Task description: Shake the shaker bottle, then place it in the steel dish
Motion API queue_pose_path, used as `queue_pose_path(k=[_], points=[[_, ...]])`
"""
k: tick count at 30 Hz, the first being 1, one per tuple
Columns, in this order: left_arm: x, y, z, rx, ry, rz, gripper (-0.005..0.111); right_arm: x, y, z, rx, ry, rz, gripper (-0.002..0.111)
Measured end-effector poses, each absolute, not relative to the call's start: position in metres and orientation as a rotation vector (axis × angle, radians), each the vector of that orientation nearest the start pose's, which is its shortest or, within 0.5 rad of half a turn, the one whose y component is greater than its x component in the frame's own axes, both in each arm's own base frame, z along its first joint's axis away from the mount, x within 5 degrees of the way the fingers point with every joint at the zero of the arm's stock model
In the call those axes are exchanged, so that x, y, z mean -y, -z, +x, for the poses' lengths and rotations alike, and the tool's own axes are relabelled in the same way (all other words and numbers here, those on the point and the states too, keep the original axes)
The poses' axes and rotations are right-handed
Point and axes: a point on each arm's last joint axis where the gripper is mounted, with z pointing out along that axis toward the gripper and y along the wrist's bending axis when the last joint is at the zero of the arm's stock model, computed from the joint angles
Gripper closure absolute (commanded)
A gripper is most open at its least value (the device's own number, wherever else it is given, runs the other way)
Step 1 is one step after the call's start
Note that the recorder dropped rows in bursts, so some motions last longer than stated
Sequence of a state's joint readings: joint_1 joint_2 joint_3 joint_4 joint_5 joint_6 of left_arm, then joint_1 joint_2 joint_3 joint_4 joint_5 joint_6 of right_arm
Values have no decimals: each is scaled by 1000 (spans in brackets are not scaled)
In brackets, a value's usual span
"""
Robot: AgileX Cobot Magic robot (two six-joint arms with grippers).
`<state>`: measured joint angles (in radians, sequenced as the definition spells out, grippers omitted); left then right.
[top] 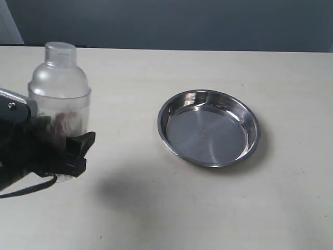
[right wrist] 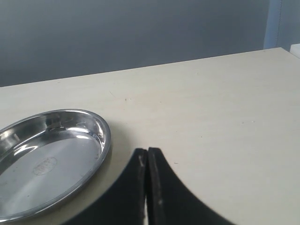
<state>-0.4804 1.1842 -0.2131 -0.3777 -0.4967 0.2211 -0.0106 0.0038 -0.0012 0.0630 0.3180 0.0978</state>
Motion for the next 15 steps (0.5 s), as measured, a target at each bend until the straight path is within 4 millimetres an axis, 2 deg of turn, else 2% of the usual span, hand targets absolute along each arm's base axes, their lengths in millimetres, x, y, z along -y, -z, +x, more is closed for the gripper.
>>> queue_pose_path(k=[3, 5, 7, 10, 11, 13, 15], points=[[81, -219, 173, -1724, 332, 283, 107, -1, -185, 54, -1800, -123, 138, 109], [82, -232, 173, -1658, 338, 279, 107, -1, -185, 54, -1800, -123, 138, 109], [77, -221, 173, -1730, 281, 263, 107, -1, -185, 54, -1800, -123, 138, 109], [72, -185, 167, -1952, 241, 248, 107, -1, -185, 54, -1800, -123, 138, 109], [74, -184, 164, -1962, 261, 273, 107, -1, -185, 54, -1800, -123, 138, 109], [80, -199, 163, -1852, 315, 310, 107, -1, -185, 54, -1800, -123, 138, 109], [84, -230, 163, -1665, 361, 308, 107, -1, -185, 54, -1800, -123, 138, 109]])
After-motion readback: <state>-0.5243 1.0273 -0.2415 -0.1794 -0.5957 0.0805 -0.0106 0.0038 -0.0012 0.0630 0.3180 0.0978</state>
